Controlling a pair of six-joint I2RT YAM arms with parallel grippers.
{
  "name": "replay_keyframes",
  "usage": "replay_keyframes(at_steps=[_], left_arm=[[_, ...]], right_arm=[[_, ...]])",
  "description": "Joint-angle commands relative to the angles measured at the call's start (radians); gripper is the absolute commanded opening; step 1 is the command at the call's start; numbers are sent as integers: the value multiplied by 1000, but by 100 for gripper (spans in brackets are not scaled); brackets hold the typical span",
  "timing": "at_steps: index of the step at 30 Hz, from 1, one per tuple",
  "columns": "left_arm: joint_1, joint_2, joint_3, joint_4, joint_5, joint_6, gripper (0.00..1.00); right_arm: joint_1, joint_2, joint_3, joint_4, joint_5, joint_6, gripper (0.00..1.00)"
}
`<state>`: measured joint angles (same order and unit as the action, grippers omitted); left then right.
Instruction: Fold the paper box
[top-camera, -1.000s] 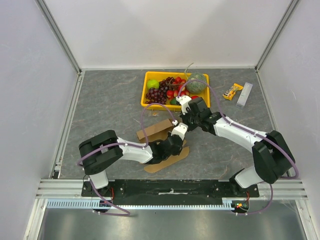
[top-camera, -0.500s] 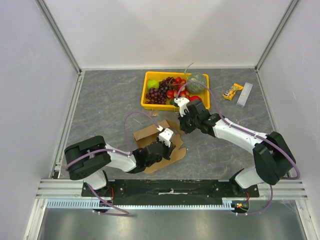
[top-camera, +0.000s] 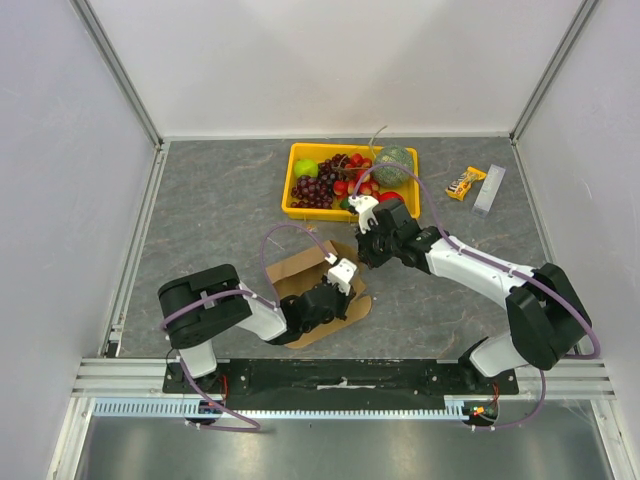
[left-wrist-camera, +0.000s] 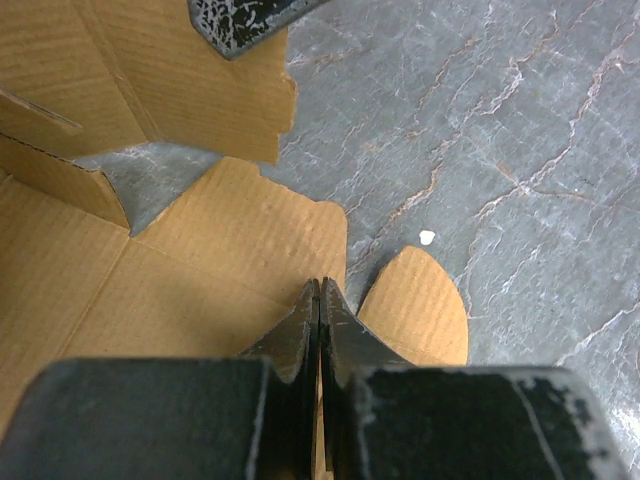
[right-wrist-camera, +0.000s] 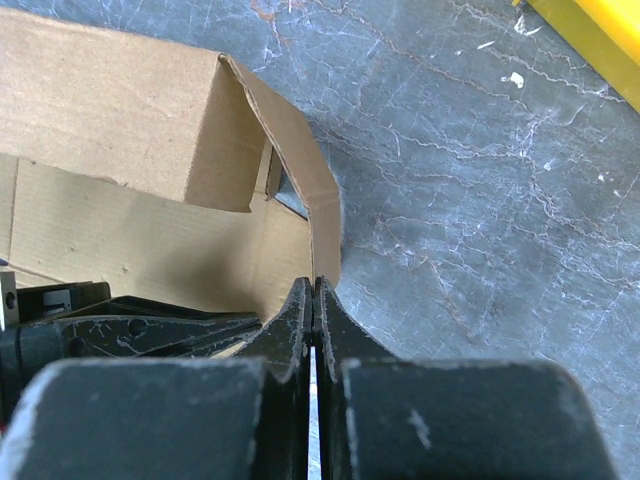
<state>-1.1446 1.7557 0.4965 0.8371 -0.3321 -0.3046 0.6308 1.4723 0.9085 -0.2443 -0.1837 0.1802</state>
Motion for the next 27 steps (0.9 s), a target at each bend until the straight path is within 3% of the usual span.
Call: replay_keyframes(at_steps=[1, 11, 27], left_arm=[[2, 37, 24, 48, -35, 33, 2], [3, 57, 34, 59, -58, 36, 2], [3, 37, 30, 60, -73, 39, 2]], right_arm=[[-2, -41, 56, -6, 4, 2, 0], [-2, -52, 58, -29, -39, 22, 0], [0, -115, -132, 99, -65, 102, 0]])
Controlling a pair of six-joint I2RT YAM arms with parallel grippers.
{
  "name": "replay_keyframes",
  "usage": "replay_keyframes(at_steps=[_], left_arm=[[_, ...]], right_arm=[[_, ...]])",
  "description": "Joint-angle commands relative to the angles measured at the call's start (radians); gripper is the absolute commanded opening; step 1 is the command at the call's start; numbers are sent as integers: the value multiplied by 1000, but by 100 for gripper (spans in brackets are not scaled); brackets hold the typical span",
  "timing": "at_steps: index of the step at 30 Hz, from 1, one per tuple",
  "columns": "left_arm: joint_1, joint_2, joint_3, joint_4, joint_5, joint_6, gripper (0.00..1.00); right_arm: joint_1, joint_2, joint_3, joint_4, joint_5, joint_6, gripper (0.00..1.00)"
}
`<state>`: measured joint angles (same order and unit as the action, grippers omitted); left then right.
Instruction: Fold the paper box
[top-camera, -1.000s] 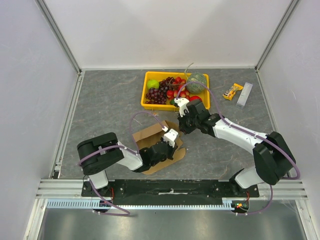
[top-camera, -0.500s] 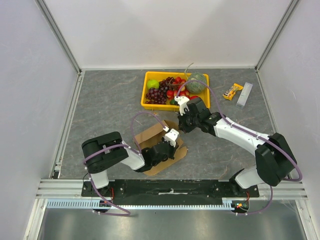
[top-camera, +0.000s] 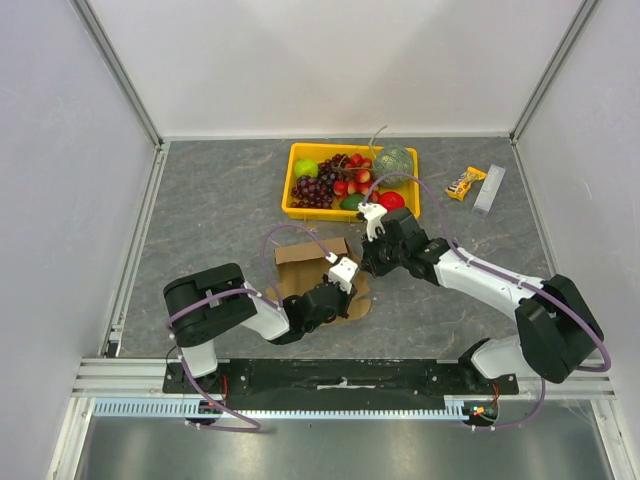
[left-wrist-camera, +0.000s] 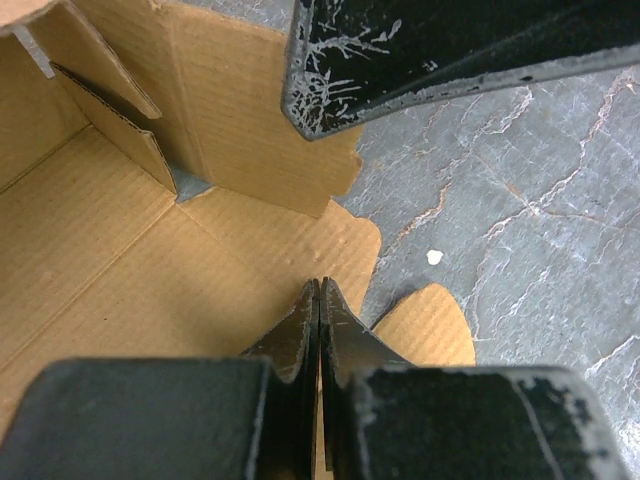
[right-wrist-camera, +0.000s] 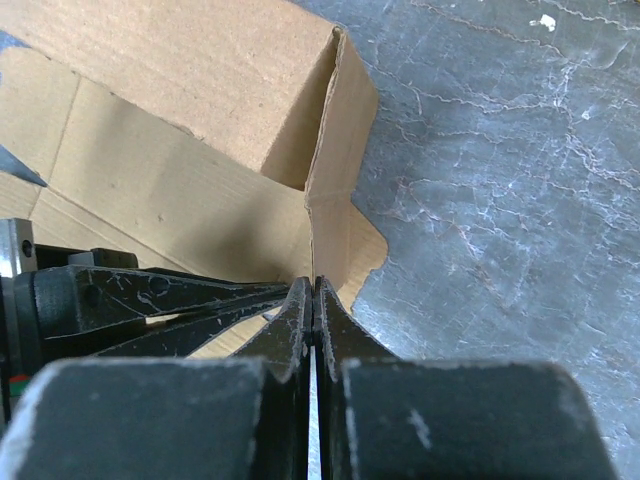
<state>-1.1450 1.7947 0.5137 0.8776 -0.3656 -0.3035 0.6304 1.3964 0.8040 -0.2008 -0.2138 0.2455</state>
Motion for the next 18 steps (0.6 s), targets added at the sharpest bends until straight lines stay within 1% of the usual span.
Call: replay_keyframes(at_steps=[1, 8, 18], left_arm=[[4, 0, 12, 21, -39, 38, 2], [2, -11, 14, 15, -39, 43, 2], [2, -153, -14, -38, -15, 64, 4]], right_arm=[[0, -40, -32, 61, -36, 43, 0], [2, -33, -58, 84, -36, 49, 0], [2, -22, -78, 81, -4, 20, 0]])
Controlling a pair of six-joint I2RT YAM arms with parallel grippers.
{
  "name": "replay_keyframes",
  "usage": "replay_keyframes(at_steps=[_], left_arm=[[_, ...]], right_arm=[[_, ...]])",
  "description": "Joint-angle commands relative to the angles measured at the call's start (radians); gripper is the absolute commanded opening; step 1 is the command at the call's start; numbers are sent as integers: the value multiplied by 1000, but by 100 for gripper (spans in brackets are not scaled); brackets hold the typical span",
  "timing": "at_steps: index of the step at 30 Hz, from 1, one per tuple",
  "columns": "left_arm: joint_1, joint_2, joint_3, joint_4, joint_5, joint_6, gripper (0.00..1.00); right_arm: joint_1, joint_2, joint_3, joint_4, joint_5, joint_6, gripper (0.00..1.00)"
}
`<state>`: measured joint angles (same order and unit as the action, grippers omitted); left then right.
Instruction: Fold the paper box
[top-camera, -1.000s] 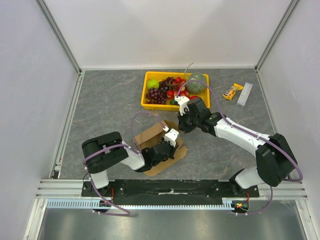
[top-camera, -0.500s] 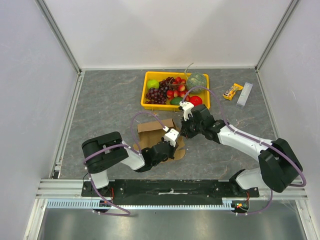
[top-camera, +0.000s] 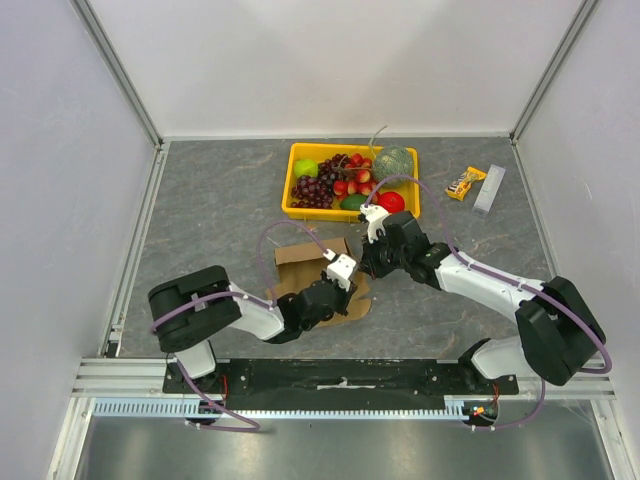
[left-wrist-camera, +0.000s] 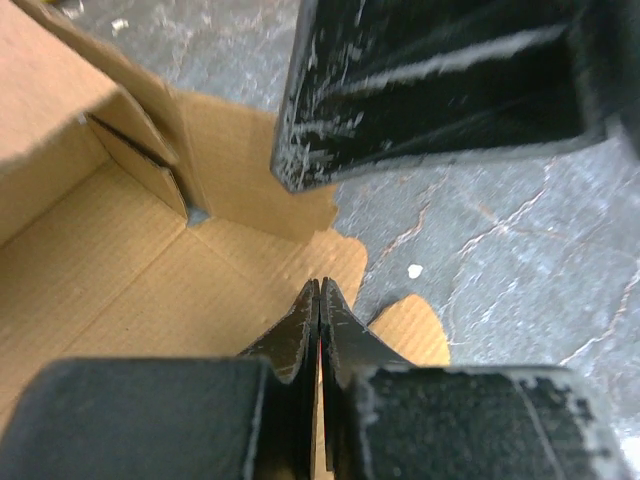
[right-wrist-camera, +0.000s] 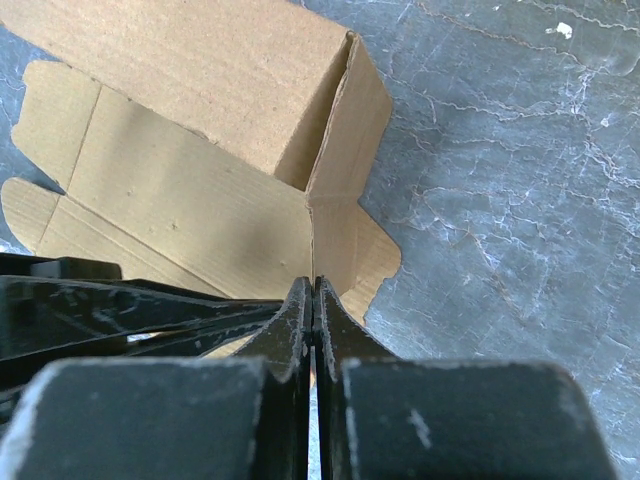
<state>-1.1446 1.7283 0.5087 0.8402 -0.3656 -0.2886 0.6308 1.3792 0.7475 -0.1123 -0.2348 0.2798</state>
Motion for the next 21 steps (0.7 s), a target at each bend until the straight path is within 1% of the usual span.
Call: replay_keyframes(at_steps=[1, 6, 9, 11, 13, 14, 15, 17, 18, 19, 21], left_arm=[[3, -107, -9, -10, -6, 52, 5], [3, -217, -12, -87, 51, 69, 5], [2, -318, -28, -145, 68, 74, 5], [3, -401, -47, -190, 56, 78, 6], [6, -487, -50, -266, 2, 77, 9], [12, -530, -45, -304, -43, 72, 11], [23, -564, -38, -355, -80, 62, 18], [69, -634, -30, -449, -117, 31, 25], [106, -662, -33, -482, -119, 13, 31], [170, -699, -38, -522, -115, -10, 37], [273, -742, -50, -570, -86, -62, 45]], right_arm=[[3, -3, -22, -7, 20, -14, 0], [3, 4, -27, -9, 19, -21, 0], [3, 6, -28, -4, 20, -21, 0], [3, 7, -28, -4, 22, -21, 0], [4, 7, -28, -4, 20, -22, 0], [4, 7, -30, -3, 19, -22, 0], [4, 7, -30, -3, 19, -22, 0], [4, 9, -30, -1, 20, -24, 0], [4, 9, -30, -1, 17, -22, 0], [4, 9, -30, -1, 15, -25, 0], [4, 7, -31, -1, 15, -24, 0]])
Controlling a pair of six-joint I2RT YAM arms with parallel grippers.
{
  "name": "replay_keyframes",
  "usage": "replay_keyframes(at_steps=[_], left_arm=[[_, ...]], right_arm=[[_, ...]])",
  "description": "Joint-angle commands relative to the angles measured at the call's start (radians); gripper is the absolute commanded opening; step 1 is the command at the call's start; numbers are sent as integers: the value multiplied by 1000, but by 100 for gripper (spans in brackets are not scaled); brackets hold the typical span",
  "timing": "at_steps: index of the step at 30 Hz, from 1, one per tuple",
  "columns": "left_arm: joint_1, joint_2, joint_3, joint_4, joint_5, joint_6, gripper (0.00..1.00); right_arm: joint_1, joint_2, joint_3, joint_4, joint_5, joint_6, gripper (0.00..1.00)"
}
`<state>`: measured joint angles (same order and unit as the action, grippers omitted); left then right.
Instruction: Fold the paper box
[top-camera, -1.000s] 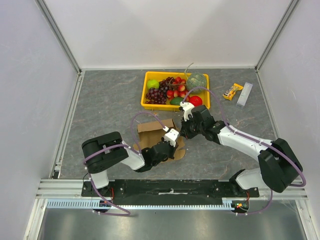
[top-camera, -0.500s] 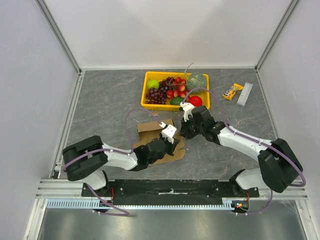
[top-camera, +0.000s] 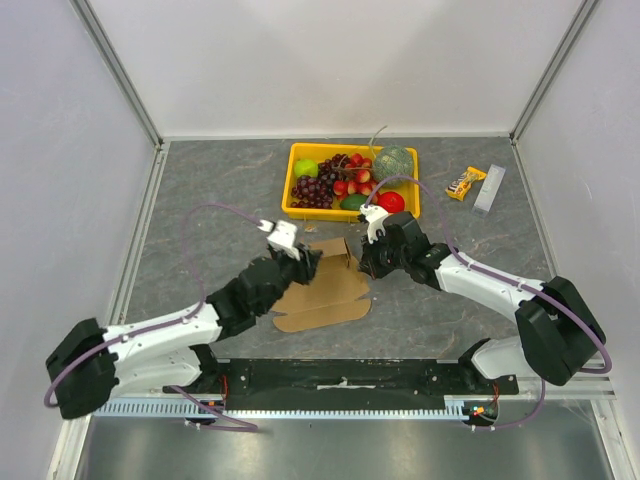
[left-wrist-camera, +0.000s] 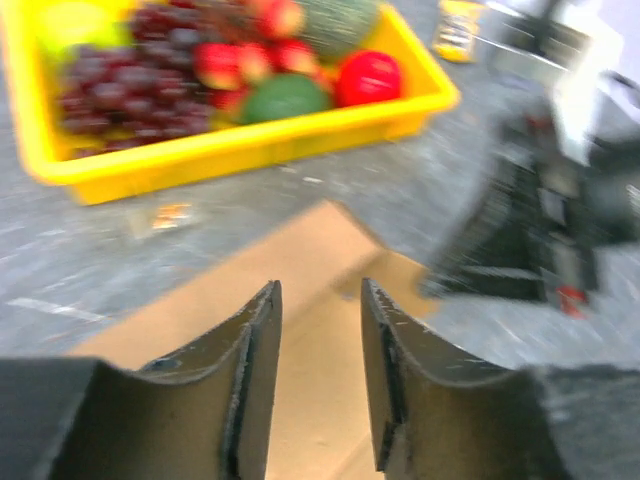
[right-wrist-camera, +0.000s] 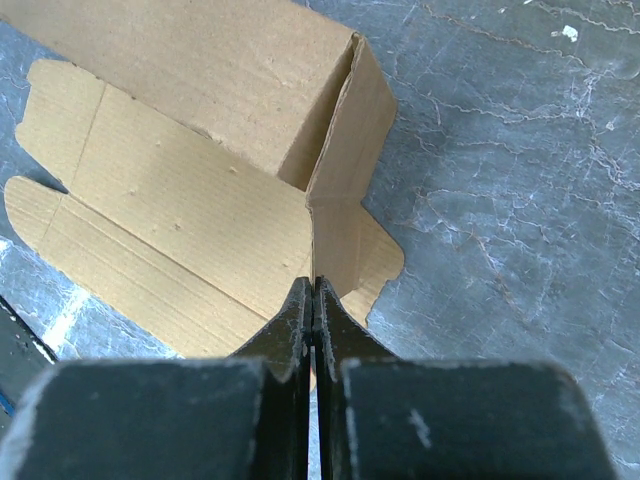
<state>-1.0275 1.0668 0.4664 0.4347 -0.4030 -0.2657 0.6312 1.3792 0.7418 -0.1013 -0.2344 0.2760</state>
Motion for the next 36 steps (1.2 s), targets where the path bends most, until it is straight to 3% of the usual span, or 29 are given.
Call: replay_keyframes(at_steps=[1, 5, 14, 29, 36], left_arm=[[211, -96, -14, -186, -28, -104, 50], [345, -78, 18, -275, 3, -161, 62], [376, 54, 41, -320, 10, -214, 78], [379, 41, -12, -245, 59, -262, 75], [383, 33, 11, -254, -25, -302, 77]], right_arm=[[5, 6, -25, -14, 15, -21, 0], [7, 4, -30, -12, 15, -18, 0], [9, -5, -35, -12, 12, -18, 0], [12, -6, -29, 31, -45, 35, 0], [15, -5, -19, 23, -43, 35, 0]])
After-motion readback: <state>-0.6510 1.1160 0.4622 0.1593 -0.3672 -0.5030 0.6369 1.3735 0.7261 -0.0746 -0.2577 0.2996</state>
